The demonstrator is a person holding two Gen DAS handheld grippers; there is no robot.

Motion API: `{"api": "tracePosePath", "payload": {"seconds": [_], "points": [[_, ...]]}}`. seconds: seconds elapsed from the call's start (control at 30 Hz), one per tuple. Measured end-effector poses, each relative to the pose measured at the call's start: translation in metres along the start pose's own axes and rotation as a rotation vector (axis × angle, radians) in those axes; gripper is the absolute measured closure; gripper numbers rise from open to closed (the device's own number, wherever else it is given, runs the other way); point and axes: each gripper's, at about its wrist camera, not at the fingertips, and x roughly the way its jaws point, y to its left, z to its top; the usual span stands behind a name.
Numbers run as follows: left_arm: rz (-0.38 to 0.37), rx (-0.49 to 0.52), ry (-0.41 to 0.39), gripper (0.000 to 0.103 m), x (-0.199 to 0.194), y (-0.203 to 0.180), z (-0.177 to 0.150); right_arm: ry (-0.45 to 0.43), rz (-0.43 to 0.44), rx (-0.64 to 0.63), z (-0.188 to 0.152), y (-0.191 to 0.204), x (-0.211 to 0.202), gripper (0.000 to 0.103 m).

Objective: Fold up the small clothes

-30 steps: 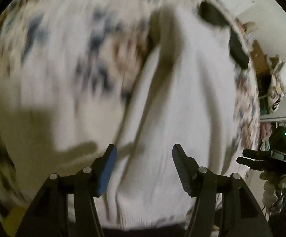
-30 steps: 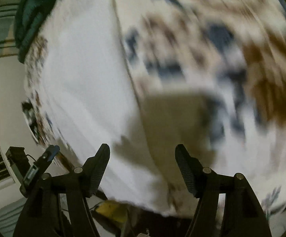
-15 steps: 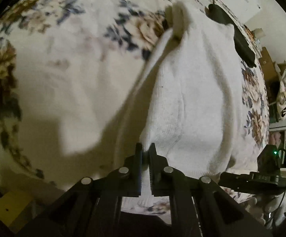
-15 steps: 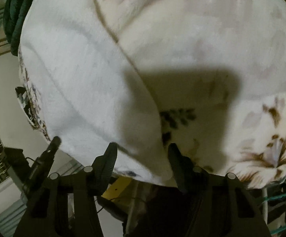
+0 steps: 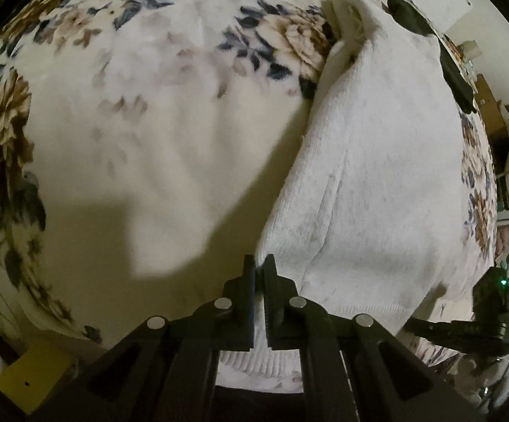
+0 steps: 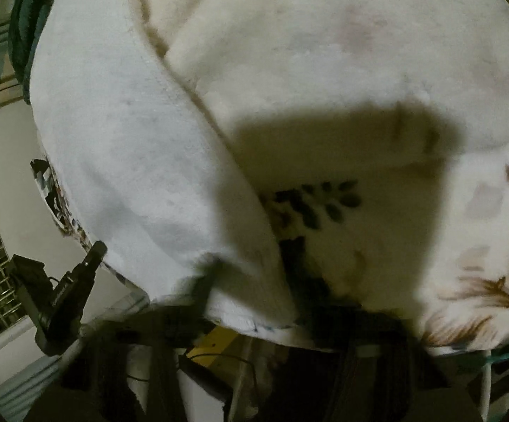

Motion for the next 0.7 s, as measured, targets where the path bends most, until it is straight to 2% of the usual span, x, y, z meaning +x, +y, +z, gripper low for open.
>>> {"api": "tracePosePath", "payload": {"seconds": [0.1, 0.17, 0.23, 0.33, 0.4, 0.43, 0.47, 0.5, 0.67, 0.7], "points": [[0.026, 0.017, 0.016, 0.101, 0.004, -0.001, -0.006, 0.024, -0.07, -0.036, -0.018, 0.001, -0.004, 0.099], [0.017, 0.011, 0.027, 0.101, 0.006, 0.001, -0.007, 0.048, -0.128, -0.043, -0.025, 0.001, 0.002, 0.099], [0.0, 0.018, 0.018, 0.1, 0.0, -0.001, -0.007, 0.049, -0.124, -0.056, -0.024, 0.0, -0.002, 0.099], [-0.099, -0.008, 0.027, 0.096, -0.01, 0.003, -0.006, 0.019, -0.093, -0.085, -0.016, 0.007, -0.02, 0.097], [-0.142, -0.027, 0.022, 0.082, -0.013, 0.01, -0.009, 0.007, -0.086, -0.082, -0.011, 0.016, -0.025, 0.075], [-0.157, -0.038, 0.023, 0.064, -0.012, 0.015, -0.012, -0.002, -0.069, -0.079, -0.01, 0.013, -0.03, 0.065], [-0.164, -0.051, 0.026, 0.048, -0.009, 0.021, -0.014, -0.009, -0.049, -0.07, -0.008, 0.008, -0.035, 0.05], [-0.187, -0.075, 0.032, 0.047, -0.003, 0.027, -0.017, -0.01, -0.035, -0.059, -0.007, 0.003, -0.035, 0.043], [-0.273, -0.117, 0.101, 0.047, 0.036, 0.029, -0.021, 0.021, 0.036, -0.025, -0.001, -0.005, -0.013, 0.042], [-0.288, -0.111, 0.105, 0.047, 0.043, 0.024, -0.021, 0.018, 0.06, -0.03, 0.0, -0.005, -0.011, 0.038]]}}
